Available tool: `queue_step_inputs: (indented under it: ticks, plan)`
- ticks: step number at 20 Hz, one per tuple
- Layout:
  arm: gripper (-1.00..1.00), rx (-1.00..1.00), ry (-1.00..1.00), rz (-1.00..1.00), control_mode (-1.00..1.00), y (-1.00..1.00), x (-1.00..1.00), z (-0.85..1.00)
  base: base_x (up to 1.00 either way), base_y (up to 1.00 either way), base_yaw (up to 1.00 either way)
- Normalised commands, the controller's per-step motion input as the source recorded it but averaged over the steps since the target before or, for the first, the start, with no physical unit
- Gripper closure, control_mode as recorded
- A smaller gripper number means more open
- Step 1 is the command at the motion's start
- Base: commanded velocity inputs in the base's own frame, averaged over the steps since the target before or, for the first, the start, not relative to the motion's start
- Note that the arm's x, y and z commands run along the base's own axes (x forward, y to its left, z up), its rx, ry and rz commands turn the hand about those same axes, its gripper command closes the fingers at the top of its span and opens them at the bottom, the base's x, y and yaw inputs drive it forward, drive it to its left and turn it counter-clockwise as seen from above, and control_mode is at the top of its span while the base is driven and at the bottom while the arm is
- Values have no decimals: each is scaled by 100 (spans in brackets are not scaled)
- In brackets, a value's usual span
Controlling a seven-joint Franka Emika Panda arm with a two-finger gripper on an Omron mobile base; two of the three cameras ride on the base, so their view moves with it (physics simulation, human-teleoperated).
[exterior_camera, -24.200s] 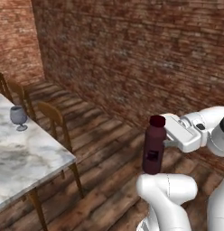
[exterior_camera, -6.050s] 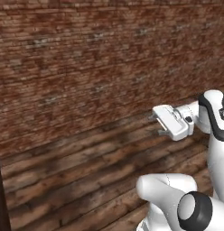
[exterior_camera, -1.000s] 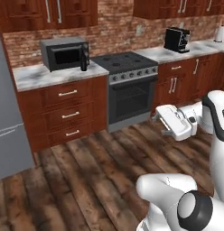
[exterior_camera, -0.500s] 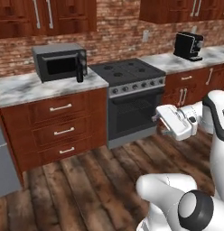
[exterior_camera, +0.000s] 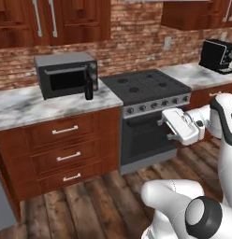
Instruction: There is a wine glass and glass cup on the dining counter. Place the wine bottle next to the wine glass and the juice bottle next to the glass cup.
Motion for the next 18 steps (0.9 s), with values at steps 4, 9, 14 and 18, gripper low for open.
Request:
queue_step_inputs:
  ticks: [4,9,14,18]
  plan:
    - [-100,0,0,0,100,0,0,0,97,-1,22]
    - [-100,0,0,0,100,0,0,0,100,-7,22]
    - [-100,0,0,0,100,0,0,0,91,-30,23]
    - [-100,0,0,0,100,0,0,0,56,-35,23]
